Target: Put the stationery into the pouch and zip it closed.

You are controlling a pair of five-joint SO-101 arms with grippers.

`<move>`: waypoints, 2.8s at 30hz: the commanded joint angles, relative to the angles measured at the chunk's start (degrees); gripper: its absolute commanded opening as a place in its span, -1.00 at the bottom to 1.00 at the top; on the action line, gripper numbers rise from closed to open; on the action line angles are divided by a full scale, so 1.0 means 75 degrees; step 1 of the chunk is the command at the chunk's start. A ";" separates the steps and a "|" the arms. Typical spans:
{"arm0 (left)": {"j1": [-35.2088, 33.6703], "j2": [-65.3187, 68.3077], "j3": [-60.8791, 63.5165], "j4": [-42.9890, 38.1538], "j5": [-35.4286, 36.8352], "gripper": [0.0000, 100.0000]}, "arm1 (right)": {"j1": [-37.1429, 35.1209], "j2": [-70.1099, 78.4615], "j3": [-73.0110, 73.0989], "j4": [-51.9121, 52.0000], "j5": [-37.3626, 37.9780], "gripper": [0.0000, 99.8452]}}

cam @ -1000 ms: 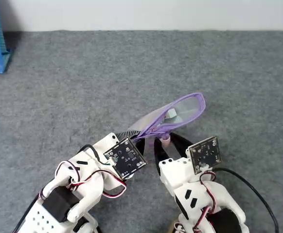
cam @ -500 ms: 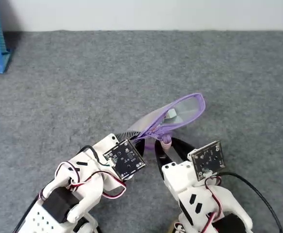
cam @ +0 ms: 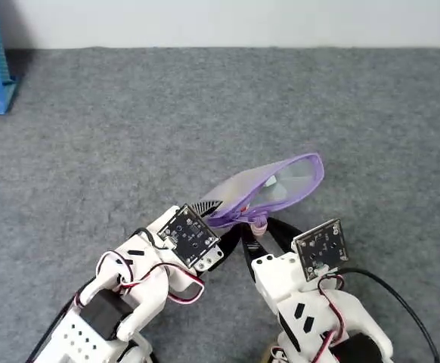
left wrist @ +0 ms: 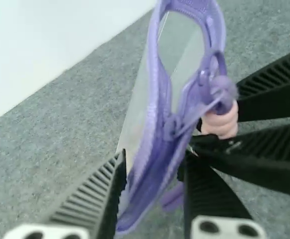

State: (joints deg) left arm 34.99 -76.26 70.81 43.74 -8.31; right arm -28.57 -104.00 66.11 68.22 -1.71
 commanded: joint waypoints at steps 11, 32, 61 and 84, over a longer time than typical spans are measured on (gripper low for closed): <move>0.0023 -0.0094 -0.0768 0.0785 -0.0516 -0.98 | 0.1764 0.0006 -0.0504 -0.0440 0.0621 -0.98; -0.0023 -0.0094 -0.1178 0.1407 -0.0527 -0.98 | 0.6277 0.0006 0.2110 -0.4695 0.2555 -0.99; -0.0023 -0.1407 -0.1166 0.1981 -0.0492 -0.93 | 0.6605 0.0006 0.1758 -0.3452 0.3036 -0.87; -0.2649 -0.1395 -0.2280 0.2180 0.0727 -0.51 | 0.2842 0.0006 -0.1782 0.1354 0.0410 -0.52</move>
State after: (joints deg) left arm 17.32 -86.29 57.19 62.64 -3.21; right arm -4.31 -104.09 58.37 75.96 3.12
